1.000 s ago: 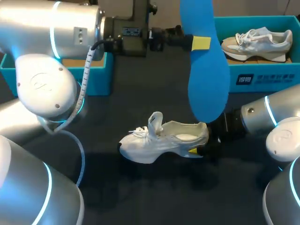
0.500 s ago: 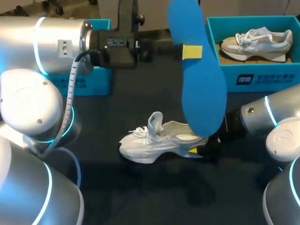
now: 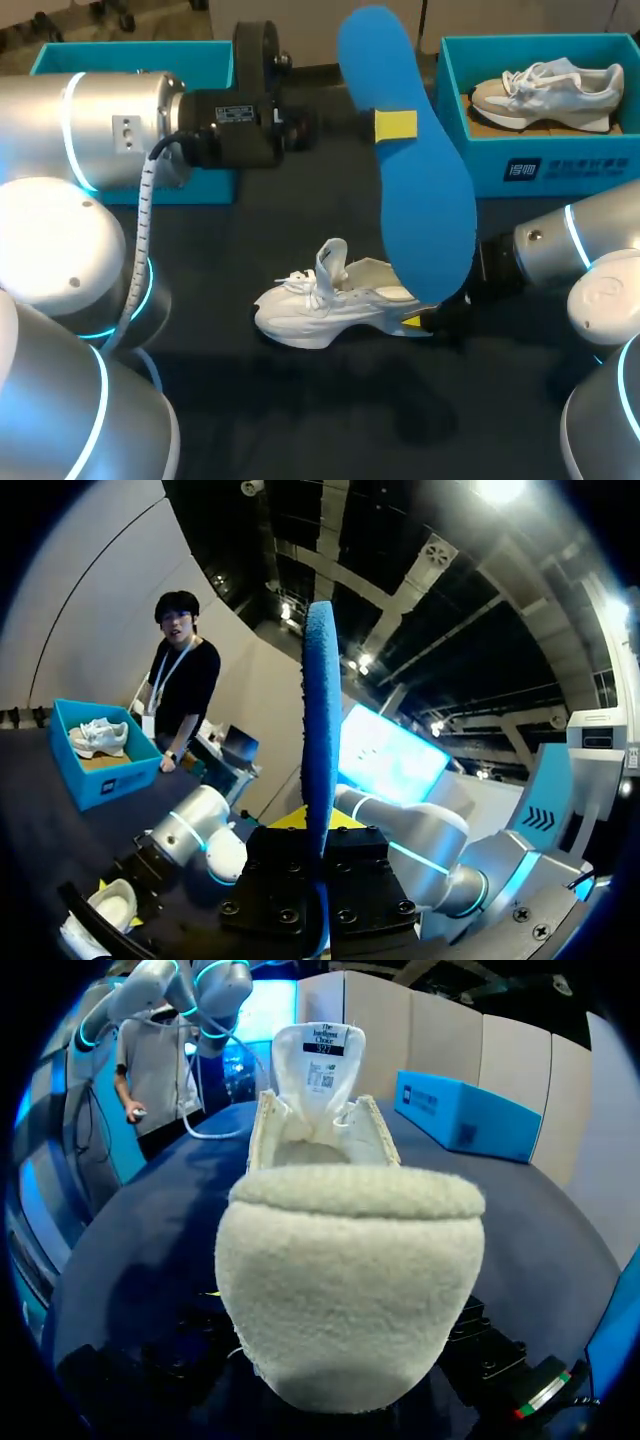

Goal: Take the shoe out of the shoebox, open the shoe tongue, remove and reinsert the insole, then place the shoe into the shoebox

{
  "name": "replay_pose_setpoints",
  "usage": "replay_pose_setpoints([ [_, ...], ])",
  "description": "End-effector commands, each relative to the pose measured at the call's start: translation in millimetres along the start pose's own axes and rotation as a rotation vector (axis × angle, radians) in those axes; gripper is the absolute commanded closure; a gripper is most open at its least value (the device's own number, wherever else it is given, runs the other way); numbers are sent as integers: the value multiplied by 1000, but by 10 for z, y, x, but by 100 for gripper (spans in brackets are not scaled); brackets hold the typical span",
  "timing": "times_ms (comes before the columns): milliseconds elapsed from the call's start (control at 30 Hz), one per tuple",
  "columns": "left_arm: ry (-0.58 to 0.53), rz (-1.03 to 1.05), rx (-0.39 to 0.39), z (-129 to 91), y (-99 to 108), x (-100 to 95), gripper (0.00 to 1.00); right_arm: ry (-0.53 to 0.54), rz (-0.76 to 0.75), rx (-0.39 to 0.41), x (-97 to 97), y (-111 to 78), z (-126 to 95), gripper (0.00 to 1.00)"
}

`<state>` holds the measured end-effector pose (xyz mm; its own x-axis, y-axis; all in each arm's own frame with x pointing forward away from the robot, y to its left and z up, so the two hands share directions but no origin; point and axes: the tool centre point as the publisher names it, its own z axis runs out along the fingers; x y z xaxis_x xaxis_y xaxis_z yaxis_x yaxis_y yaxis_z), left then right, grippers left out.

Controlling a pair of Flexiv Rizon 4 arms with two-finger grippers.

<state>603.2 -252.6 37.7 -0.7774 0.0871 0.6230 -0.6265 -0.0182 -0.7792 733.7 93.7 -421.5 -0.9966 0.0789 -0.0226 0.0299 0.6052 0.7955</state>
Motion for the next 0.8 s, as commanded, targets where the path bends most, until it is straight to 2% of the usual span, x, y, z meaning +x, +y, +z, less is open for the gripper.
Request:
replay_pose_setpoints([
  [33,-5,-6,23,16,95,-10,100,-2,1,6,12,-1,56,100],
  [400,-15,-52,17,-87,265,-20,100,-2,1,6,12,-1,56,100],
  [800,-33,-72,7,-209,273,-91,100,-2,1,6,12,-1,56,100],
])
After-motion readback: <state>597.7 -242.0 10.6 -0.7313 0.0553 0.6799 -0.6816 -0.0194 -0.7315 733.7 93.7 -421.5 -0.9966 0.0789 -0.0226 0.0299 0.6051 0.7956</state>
